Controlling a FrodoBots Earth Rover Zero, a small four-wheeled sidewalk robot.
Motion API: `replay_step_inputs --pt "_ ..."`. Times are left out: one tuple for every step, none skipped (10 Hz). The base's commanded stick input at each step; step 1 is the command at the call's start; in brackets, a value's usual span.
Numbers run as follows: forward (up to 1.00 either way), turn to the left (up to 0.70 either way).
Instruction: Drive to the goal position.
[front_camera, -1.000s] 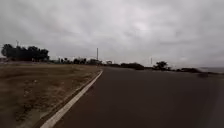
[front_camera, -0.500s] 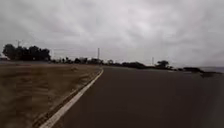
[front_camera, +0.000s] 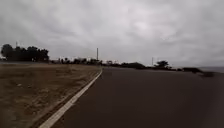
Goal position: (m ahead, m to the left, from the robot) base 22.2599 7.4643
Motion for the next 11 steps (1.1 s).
replay_step_inputs --pt "1.0 -0.17" --pt "1.0 -0.05" --pt "1.0 0.0" --pt "1.0 0.0" --pt "1.0 0.0" --pt "1.0 0.0" --pt "1.0 0.0" --pt "1.0 0.0" --pt "1.0 0.0" --pt "1.0 0.0" --pt "1.0 -0.15"
